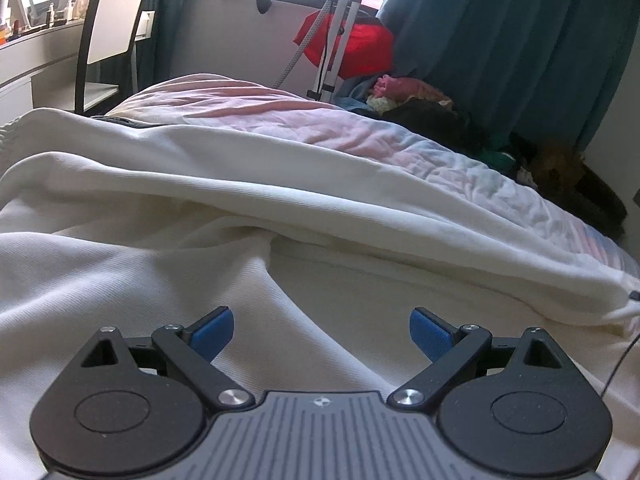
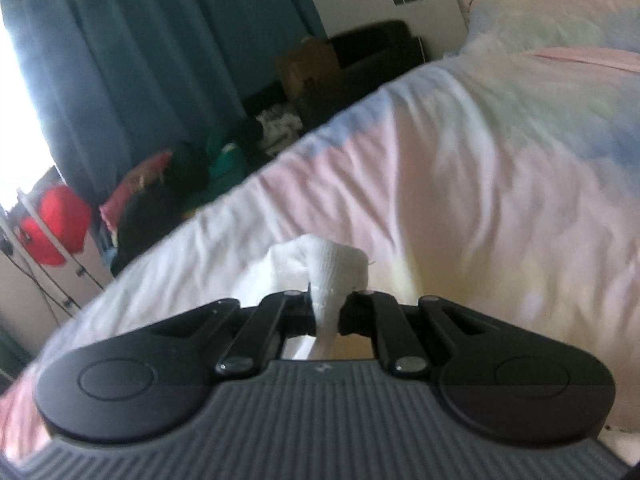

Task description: Fold clothes

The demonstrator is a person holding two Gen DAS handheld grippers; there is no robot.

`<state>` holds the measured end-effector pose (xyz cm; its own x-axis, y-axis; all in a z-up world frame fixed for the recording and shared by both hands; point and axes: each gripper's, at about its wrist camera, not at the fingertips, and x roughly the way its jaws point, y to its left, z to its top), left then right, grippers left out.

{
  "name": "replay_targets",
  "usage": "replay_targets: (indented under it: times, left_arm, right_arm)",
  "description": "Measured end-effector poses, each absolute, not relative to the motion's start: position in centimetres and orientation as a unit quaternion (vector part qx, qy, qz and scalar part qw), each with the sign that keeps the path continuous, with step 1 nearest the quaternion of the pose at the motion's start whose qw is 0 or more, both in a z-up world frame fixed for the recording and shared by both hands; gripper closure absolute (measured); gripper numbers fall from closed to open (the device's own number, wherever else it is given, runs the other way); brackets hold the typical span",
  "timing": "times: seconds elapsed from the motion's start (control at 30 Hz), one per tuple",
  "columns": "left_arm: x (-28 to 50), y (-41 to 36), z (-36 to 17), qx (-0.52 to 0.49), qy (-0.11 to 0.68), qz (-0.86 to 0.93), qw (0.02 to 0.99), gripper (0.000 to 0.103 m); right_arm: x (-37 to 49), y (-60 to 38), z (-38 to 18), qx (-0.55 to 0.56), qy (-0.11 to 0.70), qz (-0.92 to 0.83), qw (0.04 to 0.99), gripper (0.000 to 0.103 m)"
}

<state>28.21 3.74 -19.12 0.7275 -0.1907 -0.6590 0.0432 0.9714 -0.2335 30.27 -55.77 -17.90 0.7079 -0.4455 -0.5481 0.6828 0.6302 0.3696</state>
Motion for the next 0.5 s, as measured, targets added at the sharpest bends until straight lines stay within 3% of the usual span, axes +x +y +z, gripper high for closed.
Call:
replay_targets:
  times: [0.2, 0.3, 0.37, 0.43, 0.5]
  left_arm:
    - [27.9, 3.2, -19.1, -0.084, 0.359, -0.063, 0.927, 0.007]
    - [27.8, 2.8, -19.1, -0.073, 0.355, -0.061, 0.930, 0.007]
    - [27.5, 2.7, -18.9, -0.068, 0.351, -0.061, 0.932, 0.007]
    - [27.1, 2.5, -18.6, -0.061, 0.346, -0.064, 0.934, 0.007]
    - [26.6, 2.2, -18.2, -0.050, 0.338, -0.063, 0.938, 0.007]
  right_arm:
    - [29.0, -56.2, -21.3, 0.299, 0.244, -0.306, 0.870, 0.091]
    - [28.5, -56.0, -21.5, 0.289, 0.268, -0.286, 0.873, 0.080]
    - [27.5, -55.5, -20.8, 0.273, 0.279, -0.276, 0.878, 0.047]
    - [25.8, -54.6, -19.6, 0.268, 0.270, -0.267, 0.885, 0.025]
    - [24.0, -53.5, -18.3, 0.259, 0.267, -0.257, 0.892, 0.026]
